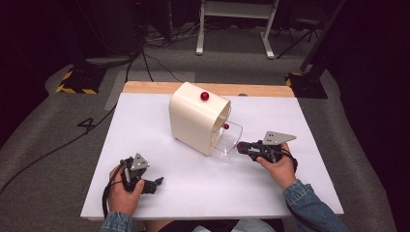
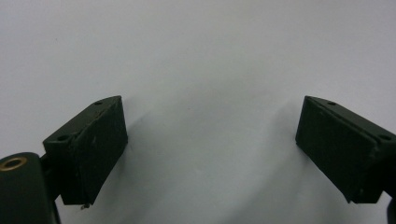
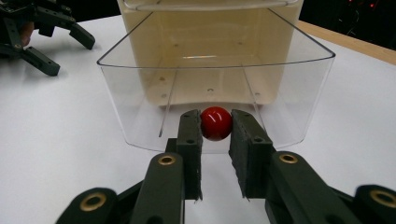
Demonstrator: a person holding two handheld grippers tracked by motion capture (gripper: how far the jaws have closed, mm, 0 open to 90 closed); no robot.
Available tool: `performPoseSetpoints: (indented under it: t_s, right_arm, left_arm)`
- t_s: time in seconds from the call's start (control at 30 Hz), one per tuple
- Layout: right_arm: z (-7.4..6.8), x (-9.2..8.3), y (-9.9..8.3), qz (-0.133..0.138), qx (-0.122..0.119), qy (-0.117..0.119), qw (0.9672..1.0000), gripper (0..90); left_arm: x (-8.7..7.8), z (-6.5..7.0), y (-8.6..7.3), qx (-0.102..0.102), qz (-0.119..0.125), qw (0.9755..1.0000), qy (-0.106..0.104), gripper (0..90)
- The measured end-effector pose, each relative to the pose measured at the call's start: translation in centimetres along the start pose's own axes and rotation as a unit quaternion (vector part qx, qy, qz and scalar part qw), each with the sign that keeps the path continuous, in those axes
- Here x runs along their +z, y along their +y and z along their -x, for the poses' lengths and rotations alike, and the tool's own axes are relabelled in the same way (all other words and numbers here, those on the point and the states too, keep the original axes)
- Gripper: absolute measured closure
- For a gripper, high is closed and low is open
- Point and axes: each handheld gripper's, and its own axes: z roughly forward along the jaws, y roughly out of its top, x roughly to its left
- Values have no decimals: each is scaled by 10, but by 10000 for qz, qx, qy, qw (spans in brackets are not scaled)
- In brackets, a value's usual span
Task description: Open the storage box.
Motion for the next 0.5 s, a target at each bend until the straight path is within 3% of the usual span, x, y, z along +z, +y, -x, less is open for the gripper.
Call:
performPoseSetpoints:
  t_s: [0.5]
  right_arm:
    - [-1, -22, -14, -168, 4, -45, 9998, 744]
  left_arm:
    - [0, 0, 0, 54, 10, 10000, 43, 92]
